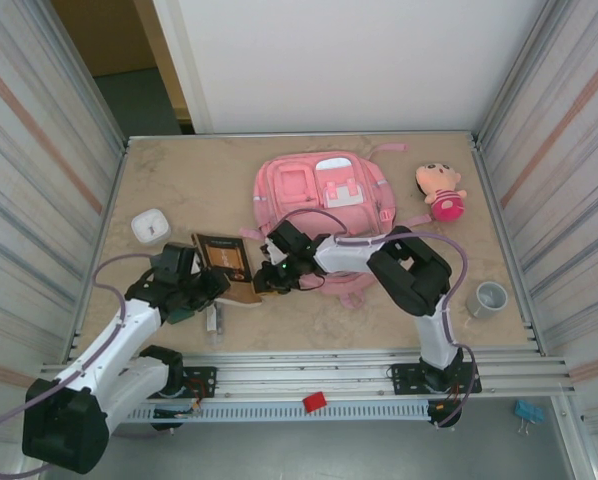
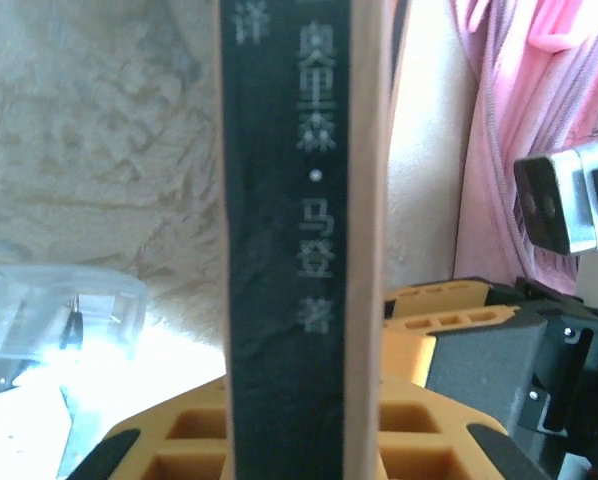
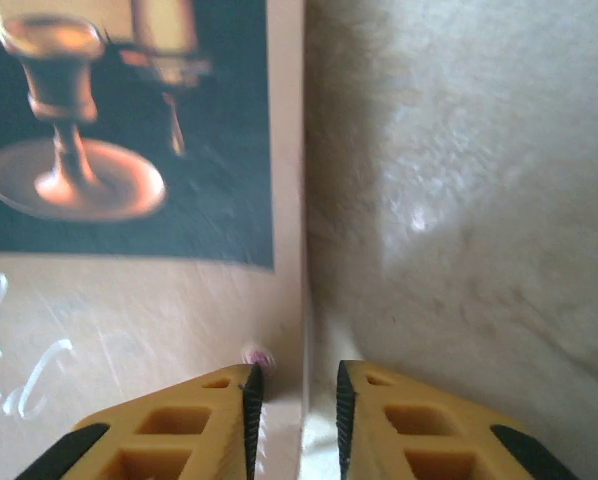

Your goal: Pack the student bag

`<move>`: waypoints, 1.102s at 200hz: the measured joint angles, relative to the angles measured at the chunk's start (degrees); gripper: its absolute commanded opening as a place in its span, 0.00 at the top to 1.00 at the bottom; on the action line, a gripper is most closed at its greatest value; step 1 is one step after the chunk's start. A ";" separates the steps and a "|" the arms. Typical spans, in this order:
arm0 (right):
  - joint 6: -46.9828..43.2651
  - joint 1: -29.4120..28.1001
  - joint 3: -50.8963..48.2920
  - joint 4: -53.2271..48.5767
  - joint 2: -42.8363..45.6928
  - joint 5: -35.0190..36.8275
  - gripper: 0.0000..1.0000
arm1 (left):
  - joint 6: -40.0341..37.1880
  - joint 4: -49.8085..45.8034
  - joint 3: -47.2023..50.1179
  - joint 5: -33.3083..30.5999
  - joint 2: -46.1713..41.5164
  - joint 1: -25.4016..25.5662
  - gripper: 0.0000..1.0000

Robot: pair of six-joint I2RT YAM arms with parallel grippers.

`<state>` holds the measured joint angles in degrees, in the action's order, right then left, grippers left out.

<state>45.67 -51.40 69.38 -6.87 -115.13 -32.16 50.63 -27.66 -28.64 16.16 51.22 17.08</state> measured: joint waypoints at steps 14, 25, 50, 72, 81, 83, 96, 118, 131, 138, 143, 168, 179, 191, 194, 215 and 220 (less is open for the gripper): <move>0.46 0.28 -2.08 0.42 2.91 1.09 0.53 | -2.21 -1.14 -1.92 -2.25 0.00 1.79 1.00; 0.26 0.72 -3.43 0.52 5.99 2.32 0.48 | -4.42 -1.68 -3.74 -3.17 0.00 3.28 1.00; -0.26 2.16 -6.69 1.44 16.35 6.86 0.44 | -11.26 -1.62 -7.93 -2.56 -0.15 4.81 1.00; -3.15 2.89 -9.09 1.57 27.50 12.83 0.40 | -18.36 -0.24 -12.37 0.94 -0.46 5.18 0.98; -4.81 2.89 -10.10 1.66 32.24 15.26 0.39 | -21.14 1.03 -14.12 3.15 -0.66 5.42 0.98; -5.31 2.89 -10.45 1.73 33.68 15.87 0.39 | -21.88 1.51 -14.60 3.82 -0.68 5.49 0.98; -7.91 2.89 -12.63 2.58 40.76 18.99 0.35 | -24.72 4.72 -16.44 7.56 -1.07 5.84 0.96; -11.72 3.85 -16.90 4.22 52.17 21.53 0.18 | -26.99 12.33 -17.40 15.39 -1.42 5.99 0.95; -12.55 5.97 -18.71 4.55 57.42 21.92 0.07 | -27.06 17.11 -17.44 19.82 -1.20 6.32 0.95; -12.85 7.52 -19.65 4.76 59.78 21.84 0.03 | -26.95 19.43 -17.51 22.05 -0.94 6.51 0.95; -12.81 8.76 -20.31 5.03 61.16 21.53 0.01 | -26.84 21.31 -17.64 23.67 -0.66 6.73 0.95; -11.74 15.69 -23.26 7.26 65.72 15.58 0.01 | -26.60 27.65 -19.56 29.66 1.70 8.79 0.94; -11.04 17.79 -23.71 8.59 65.90 11.91 0.01 | -26.60 29.29 -20.76 31.47 2.78 10.12 0.93; -10.10 18.67 -23.71 10.34 65.35 8.39 0.01 | -26.45 31.45 -22.10 33.51 3.85 11.50 0.93; -10.05 18.73 -23.71 10.78 65.24 7.48 0.01 | -26.43 31.89 -22.34 33.88 4.00 11.72 0.93; -8.76 18.80 -23.71 14.45 64.74 1.70 0.01 | -25.29 36.06 -23.80 36.87 5.46 13.00 0.93; -8.55 18.80 -23.71 15.45 64.74 0.42 0.01 | -24.90 37.16 -23.98 37.35 5.81 13.14 0.93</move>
<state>37.12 -32.60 45.67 8.58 -50.39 -31.75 25.74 9.50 -52.62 53.52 57.04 30.22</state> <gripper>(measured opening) 0.991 0.178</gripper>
